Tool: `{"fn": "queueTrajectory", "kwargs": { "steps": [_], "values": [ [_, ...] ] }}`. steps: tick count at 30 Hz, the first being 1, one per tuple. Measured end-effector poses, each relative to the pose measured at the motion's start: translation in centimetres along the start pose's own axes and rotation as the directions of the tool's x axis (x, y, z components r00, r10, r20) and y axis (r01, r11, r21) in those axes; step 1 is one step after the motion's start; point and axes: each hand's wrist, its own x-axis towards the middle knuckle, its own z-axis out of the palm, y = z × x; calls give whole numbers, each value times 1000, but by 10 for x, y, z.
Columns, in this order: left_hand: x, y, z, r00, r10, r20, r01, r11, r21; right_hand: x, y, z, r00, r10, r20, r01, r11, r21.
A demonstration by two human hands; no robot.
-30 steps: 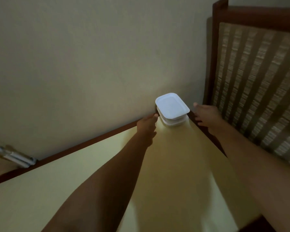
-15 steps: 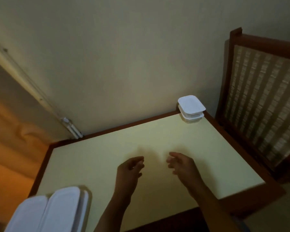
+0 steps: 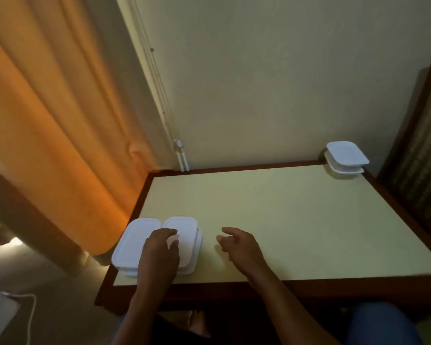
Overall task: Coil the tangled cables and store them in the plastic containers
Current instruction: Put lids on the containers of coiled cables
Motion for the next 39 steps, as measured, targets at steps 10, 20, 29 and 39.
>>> {"fn": "queueTrajectory", "kwargs": {
  "steps": [10, 20, 29, 39],
  "values": [
    [-10, -43, -2, 984, -22, 178, 4, 995, 103, 10, -4, 82, 992, 108, 71, -100, 989, -106],
    [-6, -40, 3, 976, 53, 212, -73, 994, 86, 28, 21, 91, 990, 141, 8, -141, 990, 24],
    [-5, -36, 29, 975, 28, 220, -10, 997, -80, 17, 33, 48, 992, 125, -34, -123, 991, 49],
    [-12, 0, 76, 896, -115, 428, 287, 887, -362, 1, 54, -30, 989, 108, -100, -96, 988, 118]
  ]
}}
